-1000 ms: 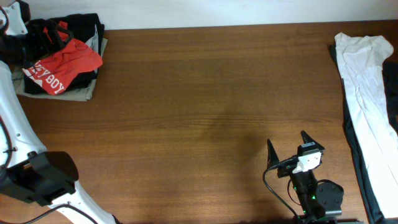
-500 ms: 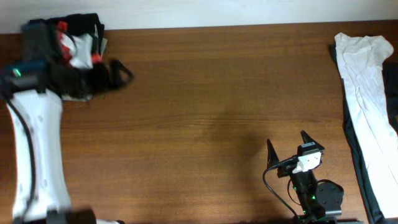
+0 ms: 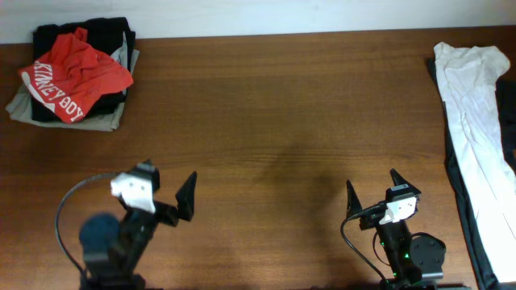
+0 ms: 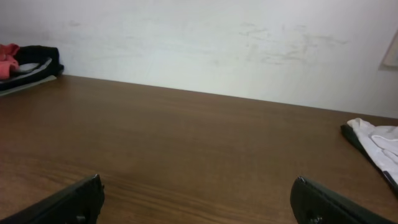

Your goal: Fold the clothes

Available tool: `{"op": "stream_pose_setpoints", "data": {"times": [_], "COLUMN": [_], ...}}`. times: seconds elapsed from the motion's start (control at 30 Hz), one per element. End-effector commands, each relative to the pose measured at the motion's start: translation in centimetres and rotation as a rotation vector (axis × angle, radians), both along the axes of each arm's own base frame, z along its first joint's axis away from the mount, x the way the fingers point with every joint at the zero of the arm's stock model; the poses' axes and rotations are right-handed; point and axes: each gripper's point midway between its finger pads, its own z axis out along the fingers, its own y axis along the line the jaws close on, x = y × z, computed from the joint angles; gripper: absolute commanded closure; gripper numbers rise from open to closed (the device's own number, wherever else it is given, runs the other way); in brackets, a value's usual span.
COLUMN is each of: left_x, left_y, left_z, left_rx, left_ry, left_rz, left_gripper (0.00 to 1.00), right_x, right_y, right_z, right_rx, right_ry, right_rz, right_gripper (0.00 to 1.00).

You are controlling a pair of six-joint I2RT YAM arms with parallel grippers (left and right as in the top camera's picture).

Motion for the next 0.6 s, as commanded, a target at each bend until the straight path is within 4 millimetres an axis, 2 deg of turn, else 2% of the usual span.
{"op": "stream_pose_setpoints", "data": {"times": [0.0,0.1,0.2,0.23,0.37,0.47,0.57], "left_x": [-0.9,-1.2,-1.6,-1.4,-1.1,-1.1,-1.1], "left_y": [0.8,2.7,3.5,3.9,5.8,7.5,7.4], "left_z": [-0.5,-0.5,-1.7,-2.6,-4.2,-7.5,-7.4], "left_rx": [0.013,0.026,0.032,0.033,0.042,0.062,0.063], "left_ry": [-0.18,-0.321,-0.374,-0.347,-0.276,-0.141,-0.144], "left_rz": [0.047,0.145,0.185,0.205,0.314,0.409,0.411], "left_gripper": [0.01,0.01,0.01,0.01,0.01,0.01,0.01], "right_x": [0.0,0.0,0.0,0.0,0.0,0.0,0.0], "right_y": [-0.1,-0.1,-0.1,-0.1,-0.1,-0.1,-0.1], "right_z": [-0.3,-0.3,-0.3,-0.3,-0.3,-0.3,-0.3], "right_rx": [-0.004,-0.004,-0.004,-0.004,-0.004,-0.004,-0.004], "right_ry": [0.005,0.005,0.005,0.005,0.005,0.005,0.005], "right_rz": [-0.007,-0.007,-0.007,-0.007,-0.007,-0.007,-0.007], "right_gripper": [0.01,0.01,0.01,0.01,0.01,0.01,0.01]}}
